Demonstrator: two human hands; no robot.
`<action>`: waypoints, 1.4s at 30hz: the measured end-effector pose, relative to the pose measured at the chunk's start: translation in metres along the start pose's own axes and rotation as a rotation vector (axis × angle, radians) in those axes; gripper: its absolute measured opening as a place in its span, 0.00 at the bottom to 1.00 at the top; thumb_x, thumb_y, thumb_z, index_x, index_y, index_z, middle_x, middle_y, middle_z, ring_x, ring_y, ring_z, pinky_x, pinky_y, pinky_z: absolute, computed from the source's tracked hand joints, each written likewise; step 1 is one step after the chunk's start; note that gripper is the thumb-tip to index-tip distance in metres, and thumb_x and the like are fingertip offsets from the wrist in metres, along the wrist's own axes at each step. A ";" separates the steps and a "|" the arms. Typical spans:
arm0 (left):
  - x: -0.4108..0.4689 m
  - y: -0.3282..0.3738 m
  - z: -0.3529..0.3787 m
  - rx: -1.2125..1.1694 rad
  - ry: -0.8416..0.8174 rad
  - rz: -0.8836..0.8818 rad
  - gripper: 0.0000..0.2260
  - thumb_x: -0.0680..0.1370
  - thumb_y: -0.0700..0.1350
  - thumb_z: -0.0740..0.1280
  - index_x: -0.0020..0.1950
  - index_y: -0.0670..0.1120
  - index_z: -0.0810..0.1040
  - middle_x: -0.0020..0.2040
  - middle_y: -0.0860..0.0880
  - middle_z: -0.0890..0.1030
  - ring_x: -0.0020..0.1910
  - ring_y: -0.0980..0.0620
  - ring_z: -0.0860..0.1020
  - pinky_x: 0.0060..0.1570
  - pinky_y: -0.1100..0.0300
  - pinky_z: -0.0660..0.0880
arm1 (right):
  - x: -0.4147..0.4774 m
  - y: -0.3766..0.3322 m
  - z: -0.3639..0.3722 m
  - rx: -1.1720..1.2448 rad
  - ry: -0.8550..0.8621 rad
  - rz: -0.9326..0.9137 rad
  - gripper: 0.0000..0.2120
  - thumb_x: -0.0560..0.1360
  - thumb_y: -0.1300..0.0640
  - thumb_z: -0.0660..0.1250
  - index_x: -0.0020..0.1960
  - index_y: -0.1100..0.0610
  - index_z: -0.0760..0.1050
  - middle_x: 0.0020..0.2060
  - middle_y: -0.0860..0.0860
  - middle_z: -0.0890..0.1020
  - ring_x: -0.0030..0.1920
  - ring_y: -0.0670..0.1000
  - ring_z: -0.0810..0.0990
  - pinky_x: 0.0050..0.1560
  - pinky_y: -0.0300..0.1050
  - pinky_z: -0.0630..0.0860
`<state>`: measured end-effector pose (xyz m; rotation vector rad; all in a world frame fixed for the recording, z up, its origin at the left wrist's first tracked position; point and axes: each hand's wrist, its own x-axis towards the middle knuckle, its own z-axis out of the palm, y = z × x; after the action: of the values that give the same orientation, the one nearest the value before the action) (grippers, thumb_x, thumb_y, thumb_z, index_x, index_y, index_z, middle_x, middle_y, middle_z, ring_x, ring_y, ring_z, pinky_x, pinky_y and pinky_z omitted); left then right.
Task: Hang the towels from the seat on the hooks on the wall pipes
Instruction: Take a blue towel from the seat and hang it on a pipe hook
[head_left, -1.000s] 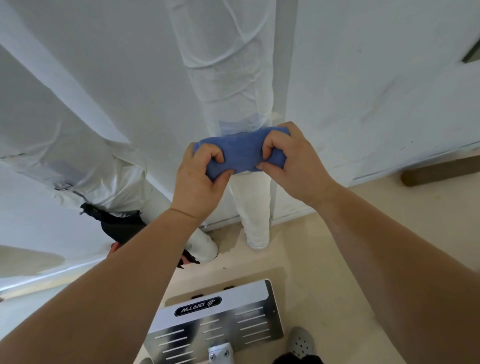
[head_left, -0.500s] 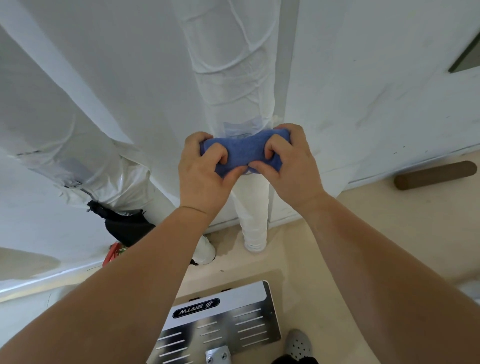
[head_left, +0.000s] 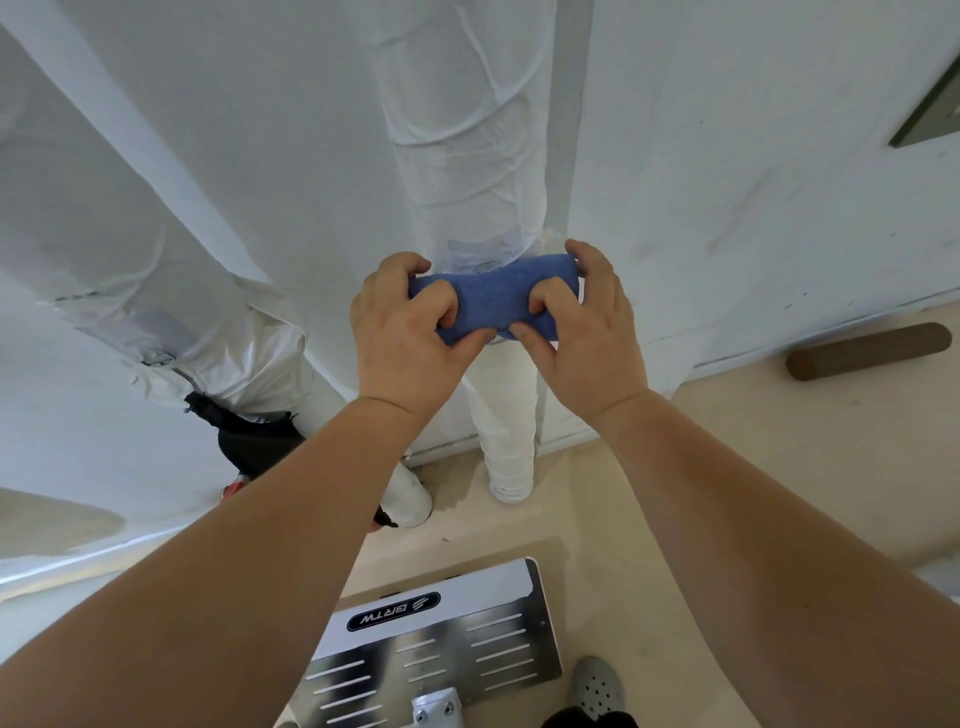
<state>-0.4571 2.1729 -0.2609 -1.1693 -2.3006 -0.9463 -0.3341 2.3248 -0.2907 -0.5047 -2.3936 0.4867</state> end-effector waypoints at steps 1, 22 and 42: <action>-0.001 0.002 -0.002 0.016 -0.008 0.003 0.19 0.66 0.55 0.79 0.36 0.45 0.74 0.58 0.41 0.79 0.52 0.41 0.78 0.50 0.44 0.75 | -0.004 -0.002 -0.001 -0.008 0.001 0.022 0.10 0.77 0.47 0.68 0.52 0.51 0.72 0.73 0.61 0.66 0.67 0.62 0.71 0.62 0.58 0.73; -0.021 0.015 -0.062 0.037 -0.178 -0.043 0.10 0.70 0.48 0.78 0.43 0.47 0.79 0.69 0.41 0.75 0.65 0.37 0.74 0.60 0.40 0.74 | -0.037 -0.057 -0.039 -0.054 0.014 0.197 0.10 0.78 0.51 0.69 0.57 0.50 0.73 0.76 0.57 0.65 0.74 0.60 0.66 0.69 0.57 0.70; -0.080 -0.152 -0.318 -0.283 -0.701 0.276 0.21 0.71 0.54 0.76 0.60 0.50 0.77 0.61 0.49 0.75 0.61 0.44 0.72 0.62 0.53 0.70 | -0.168 -0.420 -0.028 -0.306 -0.082 0.830 0.21 0.74 0.43 0.70 0.64 0.46 0.72 0.72 0.51 0.65 0.71 0.57 0.67 0.69 0.57 0.66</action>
<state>-0.5230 1.8360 -0.1472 -2.1559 -2.4377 -0.8652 -0.2913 1.8922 -0.1636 -1.6626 -2.2560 0.4825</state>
